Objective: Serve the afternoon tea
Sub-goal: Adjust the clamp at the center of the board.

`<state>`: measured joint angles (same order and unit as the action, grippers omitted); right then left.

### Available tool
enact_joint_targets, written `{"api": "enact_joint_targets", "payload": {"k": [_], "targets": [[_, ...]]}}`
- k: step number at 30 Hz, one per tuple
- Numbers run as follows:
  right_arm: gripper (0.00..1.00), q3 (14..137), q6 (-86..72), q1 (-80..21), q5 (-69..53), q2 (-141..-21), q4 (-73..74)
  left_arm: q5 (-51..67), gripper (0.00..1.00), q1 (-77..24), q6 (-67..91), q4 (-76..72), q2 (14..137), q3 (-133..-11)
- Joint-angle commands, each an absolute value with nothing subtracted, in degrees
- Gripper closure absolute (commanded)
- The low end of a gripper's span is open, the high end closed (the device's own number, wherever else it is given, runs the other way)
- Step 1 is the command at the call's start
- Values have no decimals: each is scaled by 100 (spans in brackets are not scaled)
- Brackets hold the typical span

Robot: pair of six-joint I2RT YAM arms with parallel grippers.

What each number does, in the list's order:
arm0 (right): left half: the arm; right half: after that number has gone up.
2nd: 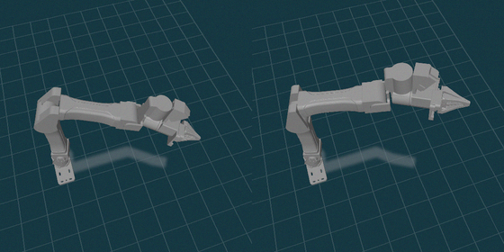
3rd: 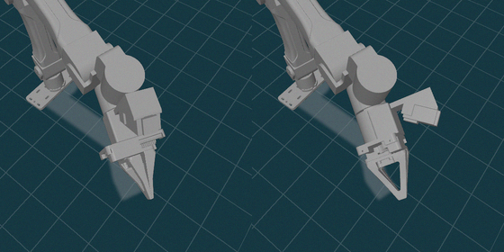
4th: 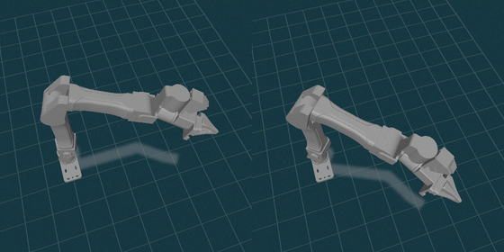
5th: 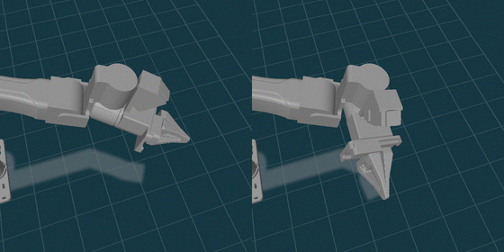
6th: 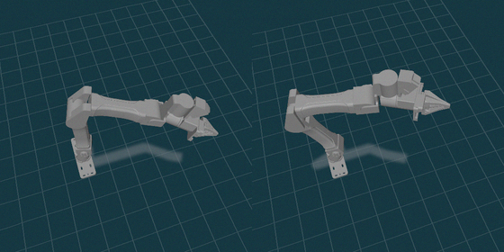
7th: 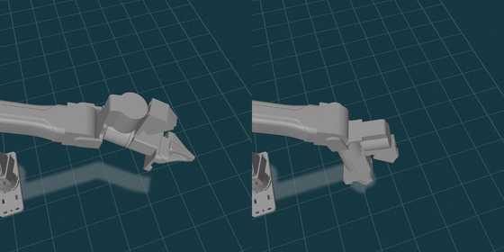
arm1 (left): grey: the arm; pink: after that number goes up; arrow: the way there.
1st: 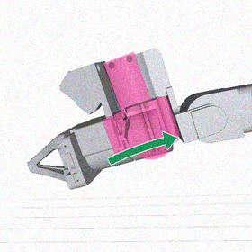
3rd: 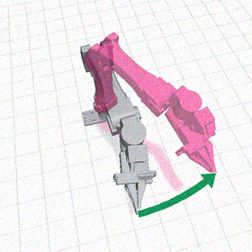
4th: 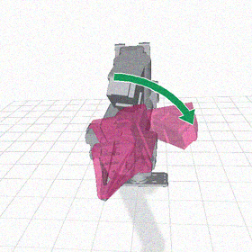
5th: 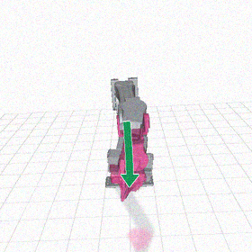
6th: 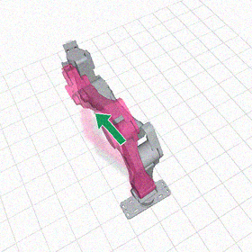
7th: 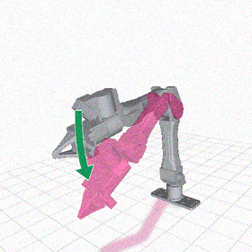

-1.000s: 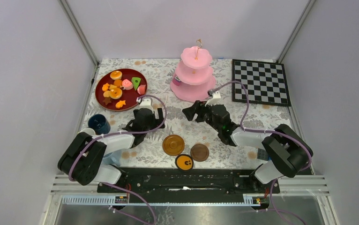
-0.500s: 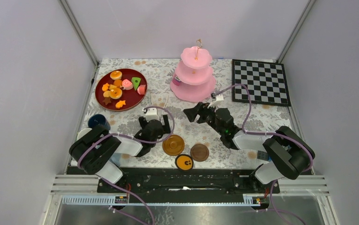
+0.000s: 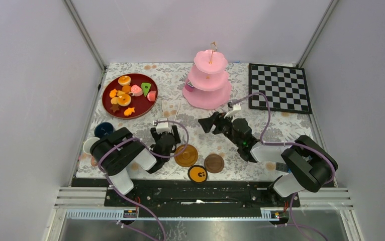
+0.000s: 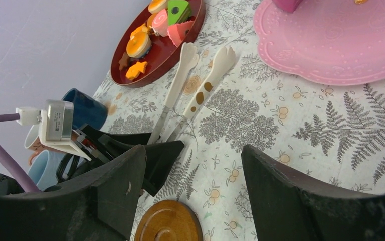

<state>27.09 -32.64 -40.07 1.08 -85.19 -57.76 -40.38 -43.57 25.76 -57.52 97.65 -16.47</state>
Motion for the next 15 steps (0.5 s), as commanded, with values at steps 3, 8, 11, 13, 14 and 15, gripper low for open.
{"api": "enact_joint_targets", "payload": {"k": [3, 8, 11, 13, 14, 15], "targets": [[24, 2634, -3109, -3994, 307, -8441, -6252, -4272, 18, -4456, 2481, -5414, 10140, -1860], [24, 2601, -3112, -3995, 314, -8423, -6288, -4301, 23, -4455, 2544, -5353, 10434, -1983], [24, 2588, -3096, -3996, 333, -8413, -6292, -4399, 30, -4452, 2564, -5170, 10444, -2096], [24, 2585, -3101, -3994, 328, -8417, -6301, -4509, 36, -4453, 2604, -4801, 10414, -2286], [24, 2591, -3100, -3993, 329, -8419, -6301, -4553, 38, -4448, 2614, -4607, 10384, -2385], [24, 2586, -3102, -3994, 329, -8413, -6301, -4576, 40, -4454, 2618, -4438, 10329, -2462]]}}
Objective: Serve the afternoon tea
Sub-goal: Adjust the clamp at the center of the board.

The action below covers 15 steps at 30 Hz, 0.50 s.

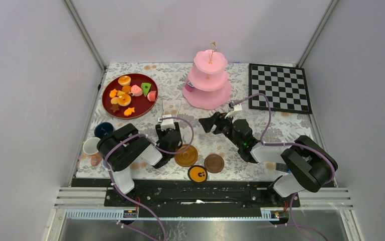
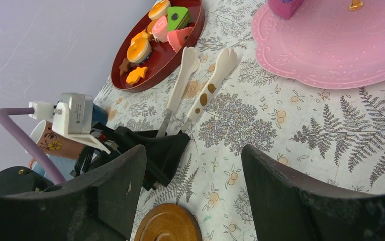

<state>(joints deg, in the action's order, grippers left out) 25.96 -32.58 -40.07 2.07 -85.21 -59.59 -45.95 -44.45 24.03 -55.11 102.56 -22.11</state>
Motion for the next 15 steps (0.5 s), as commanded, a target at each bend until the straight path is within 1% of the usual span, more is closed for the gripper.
{"api": "enact_joint_targets", "payload": {"k": [1, 5, 12, 15], "targets": [[24, 2583, -3096, -3990, 333, -8414, -6302, -4579, 42, -4454, 2619, -4308, 10255, -2526], [24, 2575, -3093, -3993, 365, -8393, -6295, -4441, 46, -4441, 2593, -3602, 9950, -2852], [24, 2573, -3082, -3988, 387, -8374, -6273, -4082, 48, -4383, 2876, -1809, 9626, -3701], [24, 2559, -3085, -3991, 394, -8353, -6284, -3973, 49, -4290, 2892, -1072, 9311, -3973]]}}
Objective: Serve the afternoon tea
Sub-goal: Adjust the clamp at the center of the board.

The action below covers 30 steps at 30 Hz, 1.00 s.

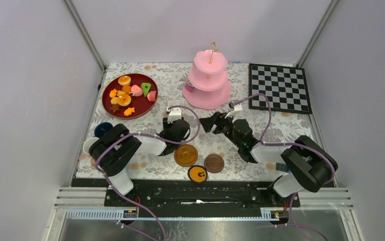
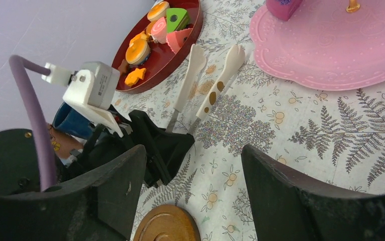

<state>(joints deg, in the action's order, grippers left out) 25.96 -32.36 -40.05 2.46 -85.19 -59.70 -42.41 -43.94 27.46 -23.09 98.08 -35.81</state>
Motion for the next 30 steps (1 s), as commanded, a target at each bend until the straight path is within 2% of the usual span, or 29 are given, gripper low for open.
{"api": "enact_joint_targets", "payload": {"k": [1, 18, 25, 30], "targets": [[24, 2551, -3077, -3989, 408, -8342, -6276, -3916, 49, -4248, 2877, -873, 9166, -4028], [23, 2483, -3065, -3986, 477, -8221, -6284, -2460, 49, -3116, 2324, 2372, 7154, -5696], [23, 2496, -3084, -3990, 439, -8225, -6288, -1613, 48, -2109, 1883, 3733, 7075, -6636], [22, 2511, -3104, -3991, 381, -8246, -6300, -1015, 48, -1163, 1433, 4130, 7317, -7148]]}}
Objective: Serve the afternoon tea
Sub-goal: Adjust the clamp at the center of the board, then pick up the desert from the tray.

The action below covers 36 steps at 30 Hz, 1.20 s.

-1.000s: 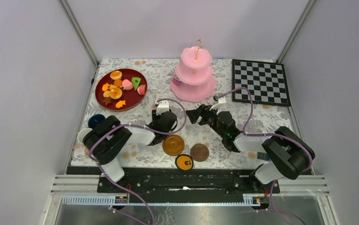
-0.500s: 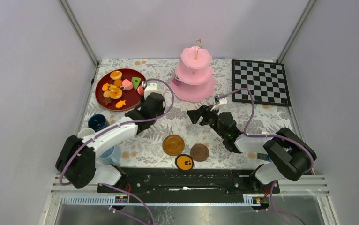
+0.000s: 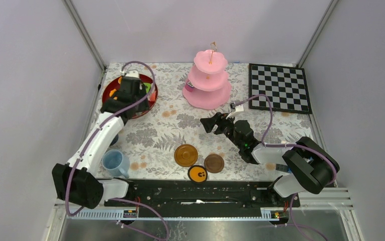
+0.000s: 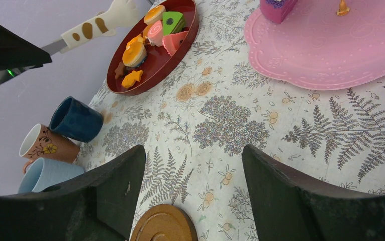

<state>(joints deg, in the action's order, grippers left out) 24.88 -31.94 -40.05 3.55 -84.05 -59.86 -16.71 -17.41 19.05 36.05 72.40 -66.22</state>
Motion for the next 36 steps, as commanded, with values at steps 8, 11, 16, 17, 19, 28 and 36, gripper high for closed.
{"api": "enact_joint_targets", "payload": {"k": [8, 11, 16, 17, 19, 28, 36], "targets": [[22, 2527, -3111, -3988, 357, -8238, -6293, -334, 51, -472, 1106, 3816, 8063, -7579], [22, 2531, -3101, -3988, 393, -8228, -6273, -120, 52, -449, 1044, 3790, 8303, -7734], [21, 2538, -3101, -3984, 394, -8223, -6275, -28, 52, -446, 1031, 3704, 8557, -7794], [21, 2539, -3102, -3989, 395, -8223, -6271, -27, 52, -448, 1043, 3662, 8591, -7784], [21, 2536, -3098, -3989, 402, -8230, -6274, -26, 52, -448, 1083, 3592, 8655, -7785], [21, 2563, -3110, -3986, 391, -8265, -6266, 275, 55, -448, 1132, 3484, 8925, -7837], [21, 2582, -3137, -3985, 369, -8304, -6262, 175, 57, -448, 1067, 3485, 9114, -7891]]}}
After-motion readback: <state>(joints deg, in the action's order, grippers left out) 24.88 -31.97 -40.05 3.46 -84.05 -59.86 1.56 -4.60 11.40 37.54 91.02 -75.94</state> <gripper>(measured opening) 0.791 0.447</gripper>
